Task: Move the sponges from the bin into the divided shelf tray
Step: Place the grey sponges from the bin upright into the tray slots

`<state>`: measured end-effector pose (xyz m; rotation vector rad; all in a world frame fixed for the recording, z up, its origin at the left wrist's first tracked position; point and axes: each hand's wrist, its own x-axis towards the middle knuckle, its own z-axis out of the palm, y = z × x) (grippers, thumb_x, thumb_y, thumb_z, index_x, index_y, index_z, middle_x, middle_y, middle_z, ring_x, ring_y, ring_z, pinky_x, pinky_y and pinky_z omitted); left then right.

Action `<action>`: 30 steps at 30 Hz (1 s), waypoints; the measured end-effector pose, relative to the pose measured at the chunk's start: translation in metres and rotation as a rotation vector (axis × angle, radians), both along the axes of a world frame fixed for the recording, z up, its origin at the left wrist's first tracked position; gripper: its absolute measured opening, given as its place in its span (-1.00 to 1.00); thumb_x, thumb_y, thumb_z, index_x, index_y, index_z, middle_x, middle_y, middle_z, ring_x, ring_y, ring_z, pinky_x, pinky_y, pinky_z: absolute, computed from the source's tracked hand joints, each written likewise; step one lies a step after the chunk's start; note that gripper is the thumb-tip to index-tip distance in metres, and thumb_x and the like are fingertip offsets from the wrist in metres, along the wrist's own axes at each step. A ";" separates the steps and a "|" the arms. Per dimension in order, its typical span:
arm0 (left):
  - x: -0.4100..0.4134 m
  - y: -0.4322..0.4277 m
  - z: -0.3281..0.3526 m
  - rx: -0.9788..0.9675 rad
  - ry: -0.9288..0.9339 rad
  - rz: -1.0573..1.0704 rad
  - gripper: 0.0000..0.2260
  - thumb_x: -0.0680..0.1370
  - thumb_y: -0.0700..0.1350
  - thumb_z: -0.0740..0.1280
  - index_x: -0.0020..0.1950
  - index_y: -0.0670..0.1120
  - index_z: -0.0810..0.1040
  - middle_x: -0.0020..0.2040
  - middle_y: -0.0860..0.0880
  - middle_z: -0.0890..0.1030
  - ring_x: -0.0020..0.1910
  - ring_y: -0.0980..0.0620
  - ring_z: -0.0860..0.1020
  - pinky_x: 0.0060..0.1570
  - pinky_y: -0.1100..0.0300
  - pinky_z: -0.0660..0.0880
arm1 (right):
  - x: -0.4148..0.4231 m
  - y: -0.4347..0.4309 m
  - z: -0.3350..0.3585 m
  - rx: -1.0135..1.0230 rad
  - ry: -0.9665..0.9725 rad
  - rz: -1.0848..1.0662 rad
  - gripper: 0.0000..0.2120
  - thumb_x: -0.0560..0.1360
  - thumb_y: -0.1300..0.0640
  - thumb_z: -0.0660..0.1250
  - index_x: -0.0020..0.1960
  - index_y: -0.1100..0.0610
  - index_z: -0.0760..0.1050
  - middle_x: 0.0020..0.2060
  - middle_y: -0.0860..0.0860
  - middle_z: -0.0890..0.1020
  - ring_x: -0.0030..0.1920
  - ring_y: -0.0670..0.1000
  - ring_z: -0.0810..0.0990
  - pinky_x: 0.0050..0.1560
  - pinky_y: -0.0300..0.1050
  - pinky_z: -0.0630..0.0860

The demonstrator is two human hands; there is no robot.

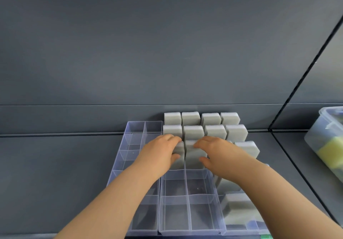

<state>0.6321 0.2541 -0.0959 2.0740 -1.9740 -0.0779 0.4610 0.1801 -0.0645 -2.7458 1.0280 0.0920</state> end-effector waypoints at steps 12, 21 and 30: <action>-0.032 0.028 0.003 -0.278 -0.275 0.078 -0.65 0.39 0.00 0.46 0.13 -0.08 0.62 0.00 0.01 0.65 -0.02 0.00 0.62 -0.08 0.13 0.54 | -0.015 0.000 0.003 -0.005 -0.154 0.091 -0.51 0.56 -0.12 0.14 0.44 0.00 0.20 0.44 -0.08 0.25 0.39 -0.04 0.27 0.30 -0.12 0.30; -0.063 0.115 0.009 -0.318 -0.246 0.067 -0.65 0.52 0.03 0.15 0.15 -0.08 0.60 -0.03 0.01 0.65 -0.05 0.00 0.61 -0.15 0.14 0.54 | -0.054 0.093 -0.001 -0.173 -0.513 0.026 -0.45 0.50 -0.18 0.06 0.34 0.13 0.40 0.29 0.04 0.49 0.29 0.07 0.45 0.21 -0.08 0.41; -0.118 0.211 -0.020 -0.233 -0.167 -0.045 -0.62 0.52 0.06 0.13 0.18 -0.06 0.60 0.00 0.02 0.65 -0.02 0.01 0.61 -0.06 0.10 0.55 | -0.124 0.205 -0.058 -0.120 -0.278 -0.164 -0.30 0.51 -0.33 -0.24 0.38 0.03 0.35 0.33 0.00 0.45 0.37 0.07 0.37 0.30 0.03 0.36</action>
